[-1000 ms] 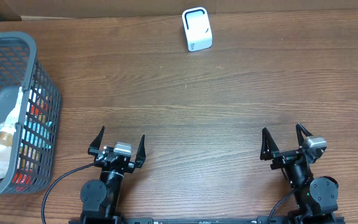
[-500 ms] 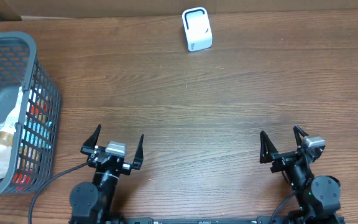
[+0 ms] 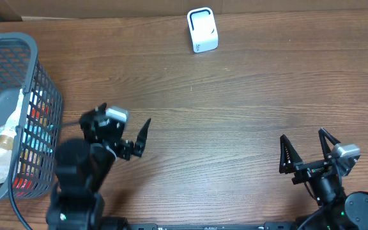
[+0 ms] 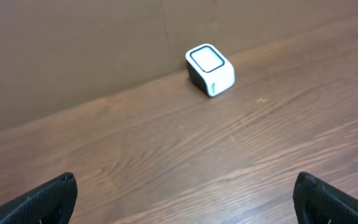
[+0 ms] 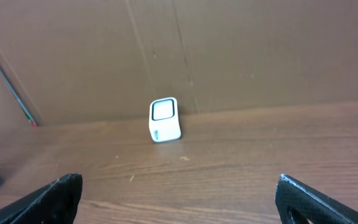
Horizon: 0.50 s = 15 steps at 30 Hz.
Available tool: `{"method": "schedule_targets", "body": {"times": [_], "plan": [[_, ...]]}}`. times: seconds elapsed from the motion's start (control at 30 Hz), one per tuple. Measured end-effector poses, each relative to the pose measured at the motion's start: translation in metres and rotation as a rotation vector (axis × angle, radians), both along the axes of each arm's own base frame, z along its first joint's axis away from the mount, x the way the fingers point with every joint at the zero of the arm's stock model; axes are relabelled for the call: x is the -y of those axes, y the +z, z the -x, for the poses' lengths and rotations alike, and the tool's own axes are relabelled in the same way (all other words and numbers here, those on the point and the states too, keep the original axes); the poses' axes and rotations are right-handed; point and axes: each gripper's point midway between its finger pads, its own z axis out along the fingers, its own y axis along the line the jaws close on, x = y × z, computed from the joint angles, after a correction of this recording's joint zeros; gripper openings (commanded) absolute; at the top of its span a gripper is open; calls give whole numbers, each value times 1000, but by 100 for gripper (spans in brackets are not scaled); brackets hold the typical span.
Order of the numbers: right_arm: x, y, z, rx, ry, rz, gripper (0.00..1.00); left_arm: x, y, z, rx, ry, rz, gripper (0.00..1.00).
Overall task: Scan the item barcode
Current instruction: 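Raise the left gripper and reach it into the grey basket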
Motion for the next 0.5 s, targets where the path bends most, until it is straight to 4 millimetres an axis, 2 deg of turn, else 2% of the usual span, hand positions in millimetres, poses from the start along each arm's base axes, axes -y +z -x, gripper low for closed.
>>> {"method": "schedule_targets", "body": {"times": [0.3, 0.5], "plan": [[-12, 35, -10, -188, 57, 27, 100, 13, 47, -21, -161, -62, 18, 100], [-23, 56, -31, -419, 96, 54, 100, 15, 89, -26, -273, -73, 22, 100]]}}
